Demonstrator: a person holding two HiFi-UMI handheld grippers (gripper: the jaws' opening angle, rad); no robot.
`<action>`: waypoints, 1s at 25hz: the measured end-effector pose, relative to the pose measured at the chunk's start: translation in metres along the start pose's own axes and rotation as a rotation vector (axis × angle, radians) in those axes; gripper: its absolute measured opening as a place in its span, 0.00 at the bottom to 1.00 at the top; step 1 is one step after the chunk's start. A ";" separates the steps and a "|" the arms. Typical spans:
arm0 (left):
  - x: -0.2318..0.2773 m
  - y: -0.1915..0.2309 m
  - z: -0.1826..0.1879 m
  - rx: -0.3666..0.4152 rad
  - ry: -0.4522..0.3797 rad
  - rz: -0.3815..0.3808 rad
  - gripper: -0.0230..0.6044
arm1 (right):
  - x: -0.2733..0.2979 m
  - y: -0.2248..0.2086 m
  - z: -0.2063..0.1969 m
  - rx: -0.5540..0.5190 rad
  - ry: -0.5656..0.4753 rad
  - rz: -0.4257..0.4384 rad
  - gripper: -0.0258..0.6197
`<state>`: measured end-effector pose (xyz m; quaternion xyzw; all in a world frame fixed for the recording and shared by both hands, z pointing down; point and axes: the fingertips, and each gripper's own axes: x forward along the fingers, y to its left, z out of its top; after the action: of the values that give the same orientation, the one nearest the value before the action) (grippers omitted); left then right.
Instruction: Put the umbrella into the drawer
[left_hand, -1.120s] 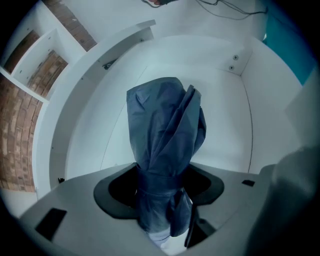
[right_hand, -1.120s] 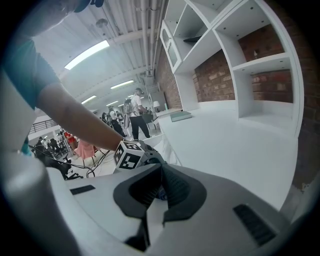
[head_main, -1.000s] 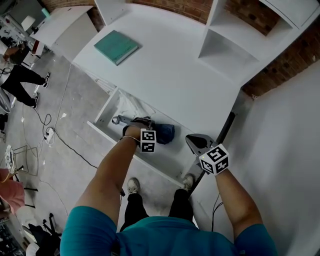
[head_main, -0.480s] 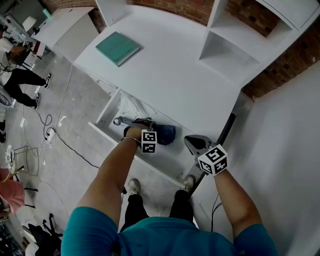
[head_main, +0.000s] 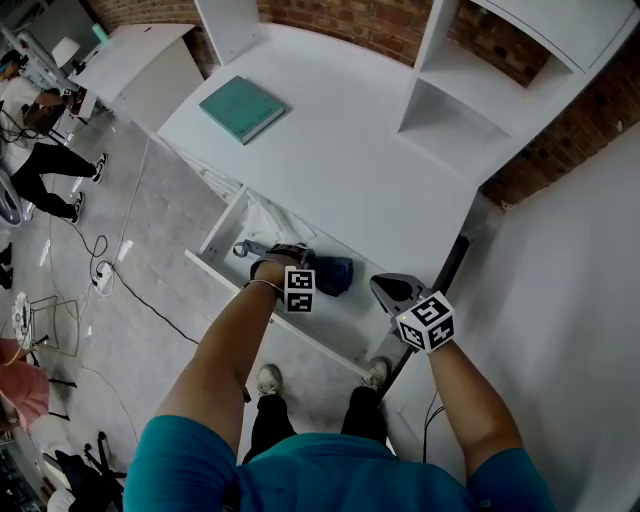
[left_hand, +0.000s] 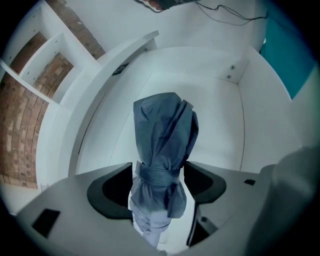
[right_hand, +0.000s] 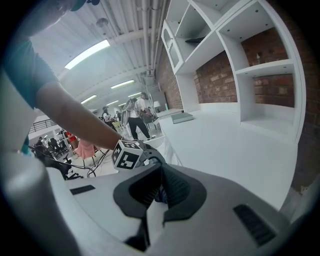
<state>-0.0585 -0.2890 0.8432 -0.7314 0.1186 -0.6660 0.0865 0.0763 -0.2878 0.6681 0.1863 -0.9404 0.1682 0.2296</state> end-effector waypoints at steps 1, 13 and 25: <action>-0.004 0.002 -0.001 -0.004 -0.004 0.002 0.53 | 0.000 0.000 0.001 -0.001 0.000 -0.002 0.08; -0.070 0.021 0.002 -0.128 -0.114 0.072 0.53 | -0.010 0.011 0.018 0.007 -0.001 -0.028 0.08; -0.167 0.014 -0.009 -0.559 -0.420 0.157 0.53 | -0.017 0.040 0.044 -0.030 -0.016 -0.018 0.08</action>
<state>-0.0823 -0.2537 0.6812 -0.8365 0.3314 -0.4342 -0.0436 0.0570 -0.2655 0.6132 0.1927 -0.9429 0.1507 0.2262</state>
